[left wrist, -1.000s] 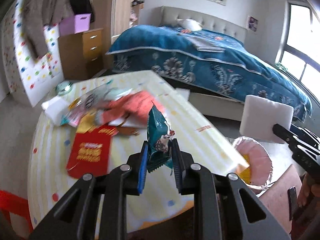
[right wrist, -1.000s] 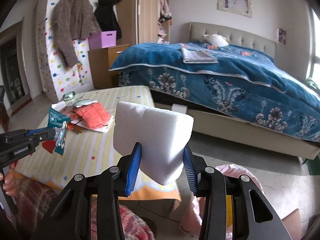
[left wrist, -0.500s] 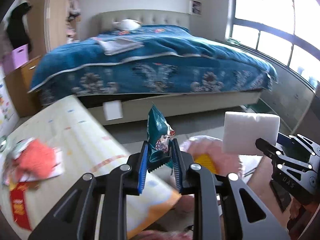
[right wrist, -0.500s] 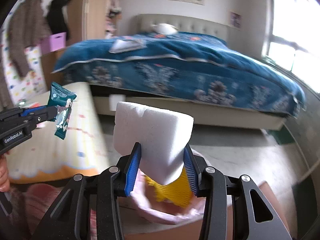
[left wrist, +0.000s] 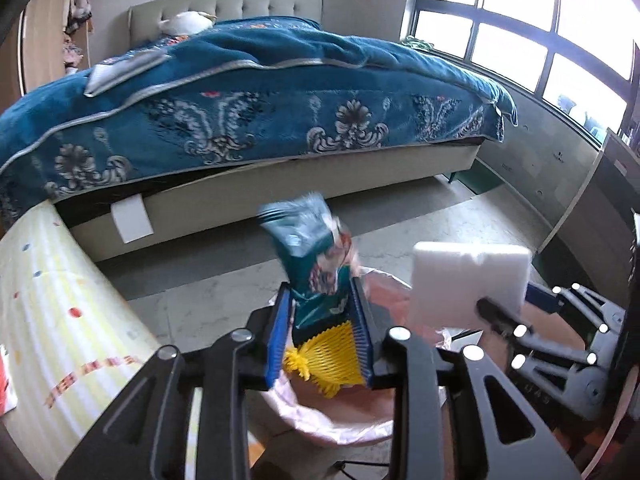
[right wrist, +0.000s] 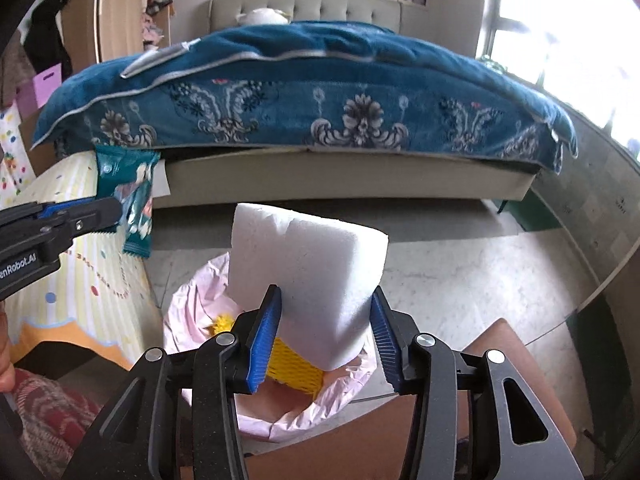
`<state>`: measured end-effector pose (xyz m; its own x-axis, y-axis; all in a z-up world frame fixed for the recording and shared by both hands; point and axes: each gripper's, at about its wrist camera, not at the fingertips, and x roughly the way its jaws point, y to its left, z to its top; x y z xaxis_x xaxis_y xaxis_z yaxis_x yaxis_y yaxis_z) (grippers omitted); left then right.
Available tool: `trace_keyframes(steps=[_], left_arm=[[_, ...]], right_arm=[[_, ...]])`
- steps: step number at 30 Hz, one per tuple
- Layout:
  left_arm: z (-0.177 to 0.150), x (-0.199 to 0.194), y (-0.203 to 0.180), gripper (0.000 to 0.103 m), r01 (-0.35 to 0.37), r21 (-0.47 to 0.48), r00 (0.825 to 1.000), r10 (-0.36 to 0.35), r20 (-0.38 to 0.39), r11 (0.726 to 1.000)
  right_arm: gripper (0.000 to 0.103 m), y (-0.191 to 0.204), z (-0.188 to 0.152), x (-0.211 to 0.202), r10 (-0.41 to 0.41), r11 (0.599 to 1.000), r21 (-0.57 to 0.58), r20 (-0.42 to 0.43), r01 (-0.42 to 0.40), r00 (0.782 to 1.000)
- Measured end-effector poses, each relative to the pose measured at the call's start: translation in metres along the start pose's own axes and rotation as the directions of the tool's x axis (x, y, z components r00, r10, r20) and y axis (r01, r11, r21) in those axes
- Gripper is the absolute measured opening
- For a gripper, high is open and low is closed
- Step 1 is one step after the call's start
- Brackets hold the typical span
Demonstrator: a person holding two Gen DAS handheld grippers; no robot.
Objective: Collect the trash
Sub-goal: 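Drop the foam block and teal wrapper into the pink bin with both tools, then return both tools to the table over the remaining trash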
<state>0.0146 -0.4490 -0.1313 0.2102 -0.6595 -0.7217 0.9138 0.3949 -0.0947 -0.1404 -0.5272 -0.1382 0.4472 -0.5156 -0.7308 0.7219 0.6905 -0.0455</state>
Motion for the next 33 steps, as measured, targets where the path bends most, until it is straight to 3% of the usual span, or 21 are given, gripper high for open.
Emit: trace_keyframes(steps=[2,5,12,20,27,32,33], left_arm=[[0.003,0.009,-0.001,0.048,0.006,-0.003,1.000,-0.006,-0.012,1.000],[0.004,0.019,-0.002,0.056,0.022,-0.005,0.999,-0.022,-0.036,1.000],[-0.004,0.009,0.007,0.063,0.013,-0.029,0.999,-0.014,-0.050,0.999],[-0.017,-0.047,0.044,0.067,-0.104,-0.111,0.994,0.106,0.015,0.988],[-0.041,-0.113,0.095,0.068,-0.253,-0.211,0.961,0.270,0.053,0.944],[-0.069,-0.165,0.133,0.071,-0.351,-0.288,0.923,0.382,0.055,0.891],[-0.078,-0.179,0.144,0.073,-0.380,-0.308,0.909,0.415,0.052,0.872]], right_arm=[[0.053,-0.002,-0.004,0.009,0.016,1.000,-0.004,-0.020,-0.016,1.000],[0.063,-0.003,-0.006,0.015,0.017,1.000,-0.006,-0.036,-0.017,0.999],[0.064,-0.006,-0.012,0.009,-0.005,1.000,0.010,-0.044,0.006,0.999],[0.064,0.005,-0.007,-0.027,0.051,0.998,0.022,0.027,-0.051,0.998],[0.064,0.053,-0.003,-0.066,0.204,0.978,-0.052,0.080,-0.200,0.976],[0.064,0.108,0.000,-0.088,0.318,0.941,-0.150,0.081,-0.304,0.945],[0.064,0.114,0.000,-0.089,0.326,0.937,-0.158,0.081,-0.311,0.942]])
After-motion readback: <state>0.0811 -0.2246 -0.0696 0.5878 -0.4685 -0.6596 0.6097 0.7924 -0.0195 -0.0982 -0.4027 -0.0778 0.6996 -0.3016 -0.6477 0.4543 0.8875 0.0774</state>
